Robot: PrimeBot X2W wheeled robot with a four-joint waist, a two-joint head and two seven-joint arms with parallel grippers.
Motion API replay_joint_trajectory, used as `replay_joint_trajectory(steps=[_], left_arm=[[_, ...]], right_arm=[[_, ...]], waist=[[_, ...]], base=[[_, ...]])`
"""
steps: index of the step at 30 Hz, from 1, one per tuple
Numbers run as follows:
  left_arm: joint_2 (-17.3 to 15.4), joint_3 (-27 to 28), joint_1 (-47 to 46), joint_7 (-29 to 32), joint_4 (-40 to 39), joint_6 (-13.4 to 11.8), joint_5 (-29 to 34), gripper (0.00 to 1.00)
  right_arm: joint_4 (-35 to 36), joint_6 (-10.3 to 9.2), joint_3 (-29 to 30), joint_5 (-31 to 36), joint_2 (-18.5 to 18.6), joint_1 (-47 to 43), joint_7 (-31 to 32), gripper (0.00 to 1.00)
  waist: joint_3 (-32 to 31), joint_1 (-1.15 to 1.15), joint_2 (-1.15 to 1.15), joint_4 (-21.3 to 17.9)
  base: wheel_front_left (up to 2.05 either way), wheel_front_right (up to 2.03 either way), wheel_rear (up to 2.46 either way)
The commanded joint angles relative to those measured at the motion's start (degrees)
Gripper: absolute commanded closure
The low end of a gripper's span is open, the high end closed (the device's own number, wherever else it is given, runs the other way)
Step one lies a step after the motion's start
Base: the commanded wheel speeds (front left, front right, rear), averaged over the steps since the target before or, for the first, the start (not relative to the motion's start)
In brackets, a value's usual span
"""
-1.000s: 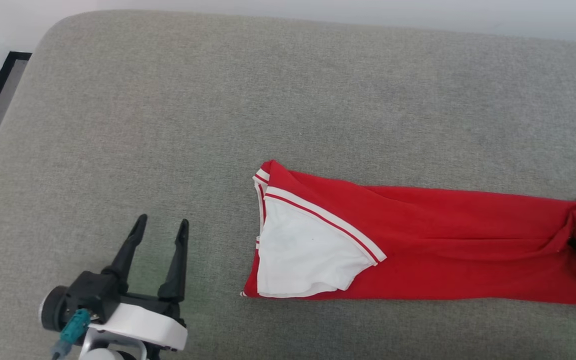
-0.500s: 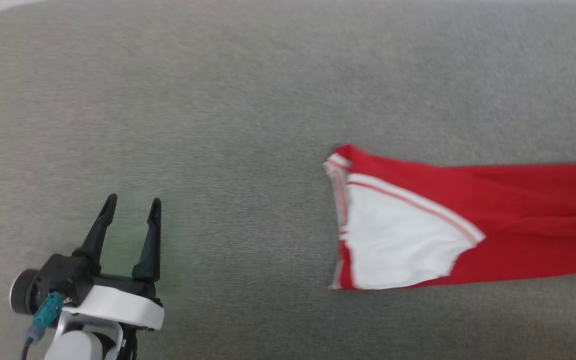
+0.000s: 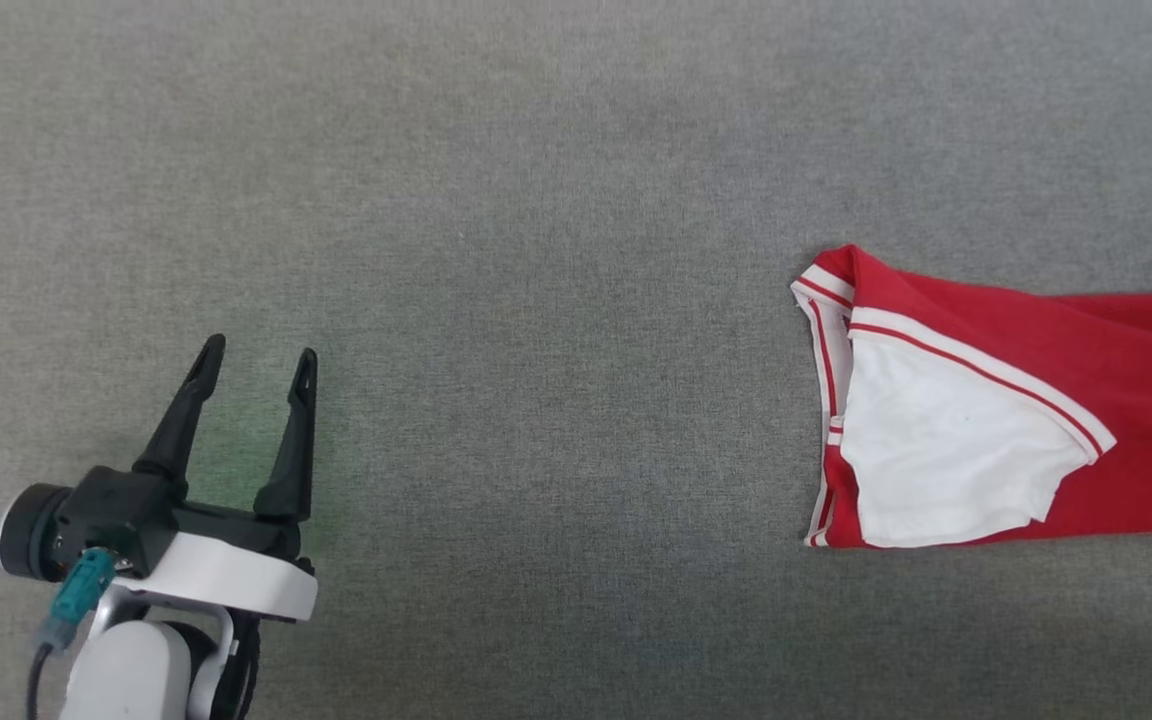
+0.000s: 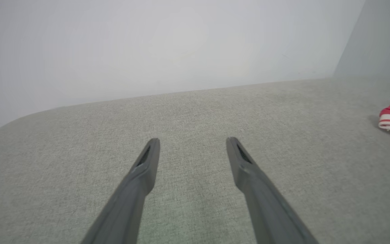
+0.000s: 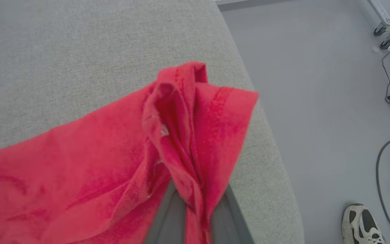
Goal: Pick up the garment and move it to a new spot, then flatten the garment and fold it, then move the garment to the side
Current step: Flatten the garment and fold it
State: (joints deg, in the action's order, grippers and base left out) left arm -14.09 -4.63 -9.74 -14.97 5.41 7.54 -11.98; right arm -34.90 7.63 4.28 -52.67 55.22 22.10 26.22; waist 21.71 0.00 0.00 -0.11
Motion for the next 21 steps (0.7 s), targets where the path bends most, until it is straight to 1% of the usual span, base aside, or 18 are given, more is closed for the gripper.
replay_joint_trajectory(steps=[1,4,11,12,13,15,16,21], left_arm=[[0.4,0.07,0.49,-0.28,0.02,-0.13,1.0,0.0],[0.72,0.2,1.5,-0.28,0.17,-0.14,0.82,0.0],[2.66,0.47,4.28,-0.28,1.51,-0.13,1.34,0.0],[2.88,0.43,4.57,-0.28,1.44,-0.14,1.34,0.0],[3.26,0.23,5.16,-0.28,1.04,-0.14,1.43,0.0],[3.64,-0.06,5.62,-0.28,1.02,-0.14,1.35,0.0],[3.64,-0.06,5.62,-0.28,1.02,-0.14,1.35,0.0],[4.19,-0.64,5.82,-0.28,1.44,-0.13,0.8,0.0]], right_arm=[[1.15,-0.18,-0.75,-0.23,-0.69,0.26,0.0,1.0],[3.96,-0.15,-3.13,-0.89,-1.25,-0.97,0.59,1.0],[14.69,-0.15,-8.82,-1.12,-3.93,-3.35,3.88,1.0],[16.45,-0.15,-9.29,-1.43,-4.65,-3.68,4.52,1.0],[19.9,-0.14,-10.16,-1.75,-6.25,-3.96,5.36,1.0],[23.07,-0.14,-11.06,-1.8,-7.56,-4.76,6.31,1.0],[23.07,-0.14,-11.06,-1.8,-7.56,-4.76,6.31,1.0],[30.09,-0.14,-14.35,-1.42,-11.65,-5.81,8.86,1.0]], waist=[[-0.9,0.0,0.0,0.14],[-2.36,0.0,0.0,0.38],[-6.15,0.0,0.0,1.9],[-6.47,0.0,0.0,2.2],[-6.94,0.0,0.0,2.88],[-7.28,0.0,0.0,3.72],[-7.28,0.0,0.0,3.72],[-7.56,0.0,0.0,5.91]], base=[[0.0,0.0,0.0],[0.0,0.0,0.0],[0.0,0.0,0.0],[0.0,0.0,0.0],[0.0,0.0,0.0],[0.0,0.0,0.0],[0.0,0.0,0.0],[0.0,0.0,0.0]])
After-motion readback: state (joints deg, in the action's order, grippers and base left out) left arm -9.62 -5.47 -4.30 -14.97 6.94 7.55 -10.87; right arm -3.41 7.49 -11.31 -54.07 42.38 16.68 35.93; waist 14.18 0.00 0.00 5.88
